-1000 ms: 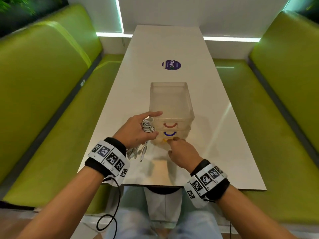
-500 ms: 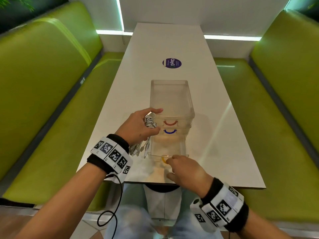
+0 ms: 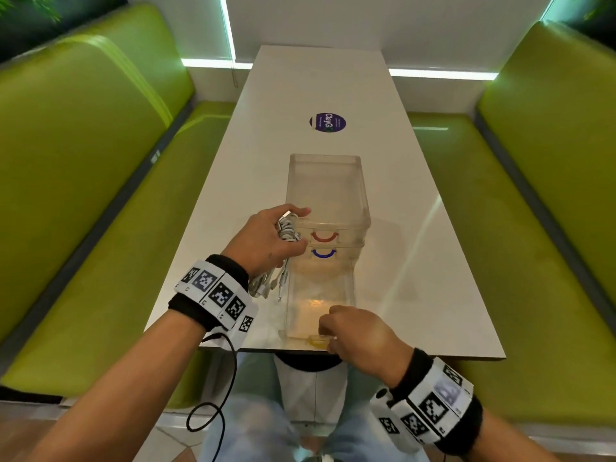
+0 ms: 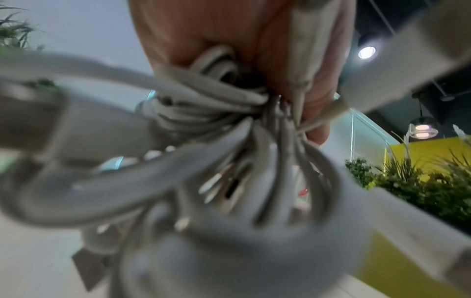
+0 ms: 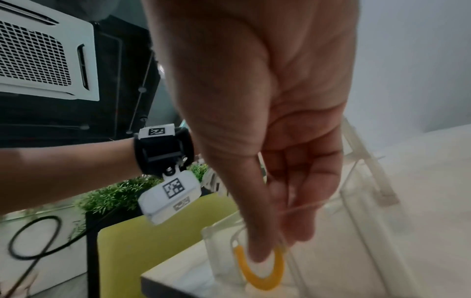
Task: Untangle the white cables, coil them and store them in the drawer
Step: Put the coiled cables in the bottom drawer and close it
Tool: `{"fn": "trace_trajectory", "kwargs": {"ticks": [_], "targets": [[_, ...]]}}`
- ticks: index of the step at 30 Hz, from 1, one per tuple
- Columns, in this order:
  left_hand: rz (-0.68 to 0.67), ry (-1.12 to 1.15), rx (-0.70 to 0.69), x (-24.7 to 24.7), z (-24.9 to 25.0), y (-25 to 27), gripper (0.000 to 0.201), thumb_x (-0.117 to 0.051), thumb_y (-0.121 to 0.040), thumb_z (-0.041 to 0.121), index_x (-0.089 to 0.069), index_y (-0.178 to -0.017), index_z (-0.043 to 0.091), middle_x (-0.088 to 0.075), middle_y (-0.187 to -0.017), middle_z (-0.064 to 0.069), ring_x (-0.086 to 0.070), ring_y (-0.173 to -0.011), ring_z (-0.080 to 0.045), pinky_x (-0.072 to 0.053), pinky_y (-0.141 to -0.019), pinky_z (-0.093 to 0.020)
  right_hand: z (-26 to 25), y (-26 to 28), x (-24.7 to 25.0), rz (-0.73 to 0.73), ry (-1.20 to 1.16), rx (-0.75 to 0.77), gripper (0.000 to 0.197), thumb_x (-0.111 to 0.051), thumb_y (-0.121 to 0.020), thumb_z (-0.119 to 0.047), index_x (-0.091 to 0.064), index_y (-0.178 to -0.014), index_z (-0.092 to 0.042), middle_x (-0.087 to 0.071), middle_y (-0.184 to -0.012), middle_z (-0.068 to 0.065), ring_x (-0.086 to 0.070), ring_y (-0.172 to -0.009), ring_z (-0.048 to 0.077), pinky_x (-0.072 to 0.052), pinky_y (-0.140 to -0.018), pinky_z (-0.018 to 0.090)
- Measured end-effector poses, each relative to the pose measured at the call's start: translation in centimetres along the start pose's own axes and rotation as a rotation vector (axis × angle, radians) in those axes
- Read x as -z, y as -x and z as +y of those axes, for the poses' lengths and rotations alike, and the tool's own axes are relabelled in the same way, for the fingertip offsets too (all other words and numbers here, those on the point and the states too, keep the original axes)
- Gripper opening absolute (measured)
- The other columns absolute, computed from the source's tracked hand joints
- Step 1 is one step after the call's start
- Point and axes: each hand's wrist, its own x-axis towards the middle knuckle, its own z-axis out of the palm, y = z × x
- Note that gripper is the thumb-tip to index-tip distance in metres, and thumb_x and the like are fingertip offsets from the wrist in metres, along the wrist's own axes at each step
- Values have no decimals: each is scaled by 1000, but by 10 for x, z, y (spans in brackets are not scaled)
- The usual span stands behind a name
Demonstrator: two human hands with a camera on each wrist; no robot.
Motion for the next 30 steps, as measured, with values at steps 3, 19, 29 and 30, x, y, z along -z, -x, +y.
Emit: {"fn": "trace_trajectory", "kwargs": {"ticks": [3,19,29,30], "targets": [[21,29,-30,2,-2,8,51,-73,-77,12,-59,-120,36,-67,-92,-10,-55,-54,-12,-55,-51,-30,0,3,11,162,-315,-36,60,-65,-83,-41,-45,-135,-18,-47,-129,-1,-51,-115,18,-43,-94,29],[280,826,-143,-52,19,52,64,-30,-89,61,-51,-126,13,-68,-107,1,-66,-99,-13,-53,-84,-28,-36,2,59,473,-1124,236,45,-67,-83,-11,-52,-124,-22,-67,-106,-4,-64,-98,12,-54,-88,38],[274,-118,-133,-14,11,18,77,-38,-79,77,-15,-145,44,11,-158,11,-2,-147,-13,-16,-116,-54,-5,-17,45,251,-361,-210,32,-61,-82,-24,-50,-111,-18,-65,-96,6,-63,-82,26,-47,-65,34],[211,-237,-156,-10,9,10,73,-50,-84,65,-17,-146,44,15,-159,5,-1,-147,-17,-18,-116,-52,-3,-23,41,208,-197,-245,32,-58,-84,-25,-49,-113,-15,-64,-102,8,-62,-88,28,-44,-67,32]]}}
